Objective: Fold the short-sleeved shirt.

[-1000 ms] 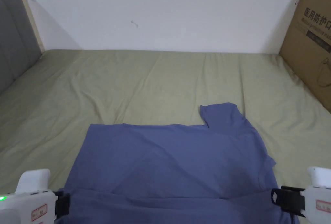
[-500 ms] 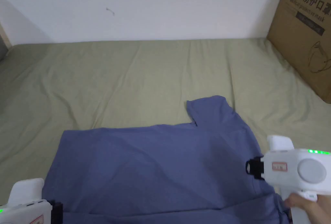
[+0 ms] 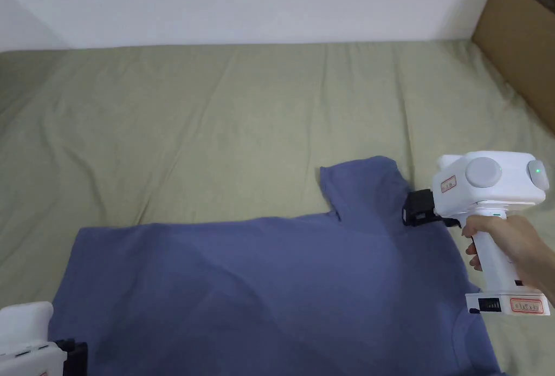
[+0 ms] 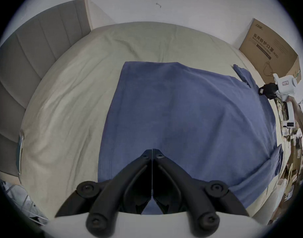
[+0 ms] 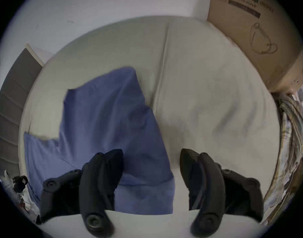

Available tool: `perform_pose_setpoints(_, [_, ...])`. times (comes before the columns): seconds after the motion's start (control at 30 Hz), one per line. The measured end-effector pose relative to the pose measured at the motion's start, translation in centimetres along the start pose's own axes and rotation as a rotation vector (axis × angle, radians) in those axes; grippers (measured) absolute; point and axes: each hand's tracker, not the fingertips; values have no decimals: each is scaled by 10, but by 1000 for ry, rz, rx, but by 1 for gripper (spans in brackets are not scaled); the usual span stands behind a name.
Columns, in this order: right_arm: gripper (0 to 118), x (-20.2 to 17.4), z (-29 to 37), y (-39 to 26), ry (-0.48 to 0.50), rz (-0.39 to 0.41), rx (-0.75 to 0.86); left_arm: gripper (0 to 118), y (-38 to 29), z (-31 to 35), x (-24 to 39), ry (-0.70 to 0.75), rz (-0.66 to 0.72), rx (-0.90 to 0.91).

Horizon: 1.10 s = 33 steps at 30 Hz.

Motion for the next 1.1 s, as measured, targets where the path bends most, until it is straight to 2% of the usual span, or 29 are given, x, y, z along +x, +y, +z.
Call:
perform_pose_setpoints(0.07, [58, -4, -5, -6, -18, 20, -1, 0, 2, -1, 3, 5, -1, -13])
perform_pose_setpoints(0.1, [53, -5, -2, -7, -18, 27, 21, 0, 1, -3, 3, 6, -4, -17])
perform_pose_setpoints(0.13, [39, -5, 2, -6, -18, 25, 26, 0, 1, -4, 4, 7, -5, -21])
perform_pose_setpoints(0.17, [15, -4, 5, -6, -21, 36, 43, 0, 2, -5, 3, 7, -6, -26])
perform_pose_setpoints(0.2, [4, -1, 7, -4, 52, -27, 48, 0, 1, -6, 4, 5, -7, -27])
perform_pose_setpoints(0.23, [4, 1, 6, -3, 44, -76, 28, 0, 1, -7, 5, 4, -5, -29])
perform_pose_setpoints(0.3, [4, -6, 7, -5, -2, 32, 45, 0, 1, -8, 1, -1, 8, -31])
perform_pose_setpoints(0.57, [4, -2, 24, -1, 26, 1, 65, 1, 44, -2, -12, -12, 60, 29])
perform_pose_setpoints(0.6, [4, -2, 24, -2, 25, 5, 64, 16, 57, -5, -15, -12, 65, 36])
perform_pose_setpoints(0.63, [4, -2, 24, -2, 20, 5, 64, 41, 70, -11, -18, -18, 67, 42])
perform_pose_setpoints(0.7, [4, -1, 23, -3, 25, 3, 64, 100, 99, -30, -22, -11, 41, 6])
perform_pose_setpoints(0.73, [4, 0, 23, -3, 25, 1, 64, 106, 111, -41, -24, 8, 22, -36])
perform_pose_setpoints(0.87, [4, 2, 24, -3, 41, 6, 64, 104, 150, -72, -37, -2, 74, -5])
perform_pose_setpoints(1.0, [4, 3, 22, -3, 39, 2, 58, 103, 177, -112, -44, 31, 63, -26])
perform_pose_setpoints(1.07, [4, 1, 19, -5, 34, 13, 55, 96, 181, -128, -45, -31, 75, -105])
perform_pose_setpoints(1.1, [4, 0, 18, -5, 32, 20, 56, 92, 178, -139, -45, -18, 53, -146])
